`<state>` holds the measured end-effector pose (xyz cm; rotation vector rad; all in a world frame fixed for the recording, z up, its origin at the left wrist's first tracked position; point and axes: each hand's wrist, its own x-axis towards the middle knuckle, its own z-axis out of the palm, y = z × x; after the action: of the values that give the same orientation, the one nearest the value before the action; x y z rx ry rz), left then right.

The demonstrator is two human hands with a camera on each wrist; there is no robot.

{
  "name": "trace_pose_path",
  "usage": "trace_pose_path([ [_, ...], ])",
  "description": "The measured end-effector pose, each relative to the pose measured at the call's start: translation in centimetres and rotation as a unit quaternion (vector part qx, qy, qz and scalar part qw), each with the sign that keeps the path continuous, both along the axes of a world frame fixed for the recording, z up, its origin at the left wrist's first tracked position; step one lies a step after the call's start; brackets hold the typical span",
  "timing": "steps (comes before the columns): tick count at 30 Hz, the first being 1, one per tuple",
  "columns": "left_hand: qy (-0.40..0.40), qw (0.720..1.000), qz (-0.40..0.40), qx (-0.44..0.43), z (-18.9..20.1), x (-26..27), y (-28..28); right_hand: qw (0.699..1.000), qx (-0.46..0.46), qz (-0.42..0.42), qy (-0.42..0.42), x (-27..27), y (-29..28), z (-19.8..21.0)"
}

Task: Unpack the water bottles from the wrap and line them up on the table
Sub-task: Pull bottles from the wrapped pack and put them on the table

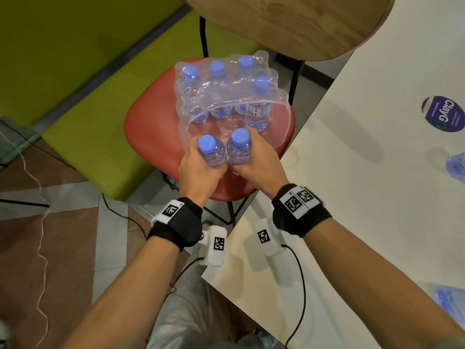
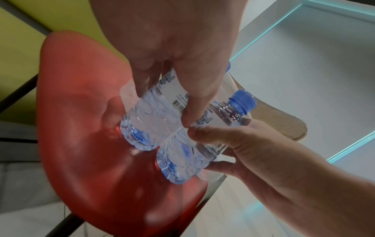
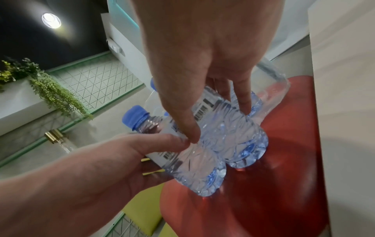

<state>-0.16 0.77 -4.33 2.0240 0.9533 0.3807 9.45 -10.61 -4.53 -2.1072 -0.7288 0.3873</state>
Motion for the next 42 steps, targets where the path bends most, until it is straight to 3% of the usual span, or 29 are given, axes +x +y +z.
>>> trace_pose_path([
  [7,0.012,1.000,-0.019,0.009,1.3,-1.7,-2.2,0.999,0.003,-0.051,0.014,-1.9,-2.7,0.4],
  [13,0.019,0.997,-0.079,0.006,2.9,-3.1,-7.3,0.988,0.010,-0.144,0.050,-4.7,-8.8,1.9],
  [23,0.042,0.953,-0.298,-0.023,2.7,-5.8,-18.5,0.918,0.052,-0.382,0.096,-10.3,-24.0,1.8],
  [29,0.043,0.928,-0.367,-0.046,1.4,-5.2,-24.6,0.889,0.039,-0.451,0.076,-11.8,-30.7,0.6],
  [37,0.043,0.900,-0.424,-0.090,1.0,-3.8,-29.3,0.854,0.036,-0.516,0.054,-11.1,-33.3,0.4],
  [42,0.040,0.894,-0.435,-0.101,0.9,-2.2,-30.4,0.859,0.030,-0.509,0.041,-10.5,-33.7,0.5],
])
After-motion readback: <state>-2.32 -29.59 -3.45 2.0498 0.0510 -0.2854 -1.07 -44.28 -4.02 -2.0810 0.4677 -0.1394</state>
